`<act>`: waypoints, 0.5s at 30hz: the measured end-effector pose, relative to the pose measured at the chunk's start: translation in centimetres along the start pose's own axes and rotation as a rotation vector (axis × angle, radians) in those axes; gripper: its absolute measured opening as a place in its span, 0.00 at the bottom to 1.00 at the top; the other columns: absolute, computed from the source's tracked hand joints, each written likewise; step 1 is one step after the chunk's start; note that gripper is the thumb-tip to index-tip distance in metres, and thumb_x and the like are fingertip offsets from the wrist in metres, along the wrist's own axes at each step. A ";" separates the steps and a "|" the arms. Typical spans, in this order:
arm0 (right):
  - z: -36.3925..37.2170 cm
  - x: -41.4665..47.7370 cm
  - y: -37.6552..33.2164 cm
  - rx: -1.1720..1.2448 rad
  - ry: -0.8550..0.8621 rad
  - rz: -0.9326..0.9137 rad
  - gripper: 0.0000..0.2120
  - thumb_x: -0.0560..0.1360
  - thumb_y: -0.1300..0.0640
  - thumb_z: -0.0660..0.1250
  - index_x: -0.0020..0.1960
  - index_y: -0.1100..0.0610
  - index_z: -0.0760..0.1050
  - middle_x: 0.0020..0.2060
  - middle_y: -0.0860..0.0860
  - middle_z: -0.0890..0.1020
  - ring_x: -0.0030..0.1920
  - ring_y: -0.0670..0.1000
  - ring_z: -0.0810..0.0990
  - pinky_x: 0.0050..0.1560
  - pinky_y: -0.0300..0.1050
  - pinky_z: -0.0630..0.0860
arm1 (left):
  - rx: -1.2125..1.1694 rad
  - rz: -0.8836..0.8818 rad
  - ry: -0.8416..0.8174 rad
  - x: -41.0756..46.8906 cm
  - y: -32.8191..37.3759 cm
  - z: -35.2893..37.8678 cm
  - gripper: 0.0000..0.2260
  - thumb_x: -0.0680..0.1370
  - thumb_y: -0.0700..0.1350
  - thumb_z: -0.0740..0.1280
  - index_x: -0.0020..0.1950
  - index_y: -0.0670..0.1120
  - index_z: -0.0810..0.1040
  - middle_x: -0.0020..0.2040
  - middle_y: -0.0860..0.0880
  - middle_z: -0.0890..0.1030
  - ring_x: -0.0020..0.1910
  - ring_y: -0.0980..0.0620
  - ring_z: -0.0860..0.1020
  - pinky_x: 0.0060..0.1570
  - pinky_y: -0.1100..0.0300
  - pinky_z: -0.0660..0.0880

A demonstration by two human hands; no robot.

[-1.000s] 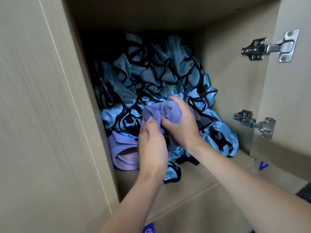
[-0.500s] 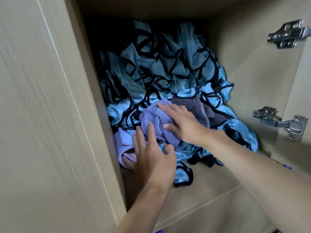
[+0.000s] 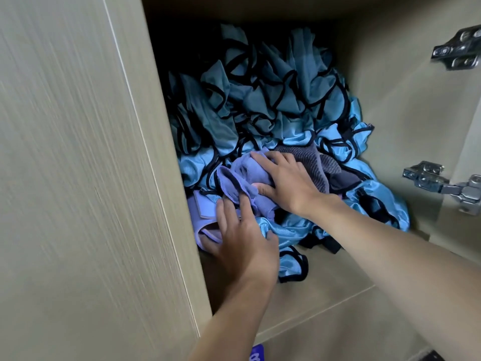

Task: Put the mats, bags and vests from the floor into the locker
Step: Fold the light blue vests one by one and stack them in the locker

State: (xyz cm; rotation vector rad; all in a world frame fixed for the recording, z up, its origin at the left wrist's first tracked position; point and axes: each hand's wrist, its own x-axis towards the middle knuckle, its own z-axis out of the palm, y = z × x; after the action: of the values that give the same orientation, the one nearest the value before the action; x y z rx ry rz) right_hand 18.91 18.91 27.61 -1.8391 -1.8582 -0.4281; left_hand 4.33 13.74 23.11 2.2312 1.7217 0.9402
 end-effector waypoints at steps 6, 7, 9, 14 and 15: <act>-0.1 -0.1 -0.4 0.010 -0.031 0.034 0.34 0.79 0.37 0.57 0.79 0.44 0.48 0.75 0.49 0.60 0.73 0.55 0.58 0.69 0.52 0.59 | 0.014 -0.004 -0.007 0.1 0.0 0.0 0.35 0.76 0.54 0.69 0.78 0.55 0.53 0.79 0.52 0.53 0.79 0.55 0.40 0.73 0.33 0.48; -0.2 -0.3 -0.5 0.023 -0.045 0.033 0.34 0.79 0.38 0.57 0.79 0.45 0.46 0.76 0.49 0.58 0.73 0.55 0.57 0.70 0.53 0.59 | 0.012 -0.003 -0.005 0.1 0.0 0.0 0.36 0.76 0.54 0.69 0.78 0.55 0.53 0.79 0.52 0.53 0.79 0.55 0.41 0.73 0.34 0.48; -0.4 -0.9 -0.6 0.087 -0.081 0.042 0.36 0.80 0.40 0.57 0.79 0.45 0.41 0.78 0.49 0.53 0.75 0.54 0.54 0.72 0.54 0.57 | 0.010 -0.003 -0.008 0.1 0.0 -0.1 0.35 0.76 0.55 0.69 0.78 0.54 0.54 0.78 0.52 0.54 0.79 0.55 0.41 0.73 0.34 0.49; -1.3 -1.8 -0.7 0.309 -0.100 0.071 0.40 0.80 0.43 0.61 0.79 0.47 0.36 0.79 0.49 0.45 0.78 0.54 0.47 0.76 0.54 0.52 | -0.011 -0.007 -0.024 -0.1 0.1 -0.9 0.34 0.76 0.54 0.67 0.78 0.53 0.54 0.79 0.52 0.54 0.79 0.55 0.42 0.72 0.34 0.50; -1.6 -2.0 -0.7 0.353 -0.103 0.079 0.41 0.79 0.44 0.61 0.79 0.47 0.35 0.79 0.49 0.44 0.78 0.53 0.46 0.77 0.54 0.51 | -0.017 -0.005 -0.034 -0.2 0.1 -1.1 0.34 0.77 0.54 0.67 0.79 0.53 0.54 0.79 0.52 0.54 0.79 0.55 0.42 0.73 0.34 0.50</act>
State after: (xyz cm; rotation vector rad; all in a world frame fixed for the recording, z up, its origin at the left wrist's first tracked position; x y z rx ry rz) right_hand 18.31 16.34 27.90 -1.7102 -1.7841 0.0243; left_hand 3.78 13.21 23.95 2.2181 1.6978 0.9071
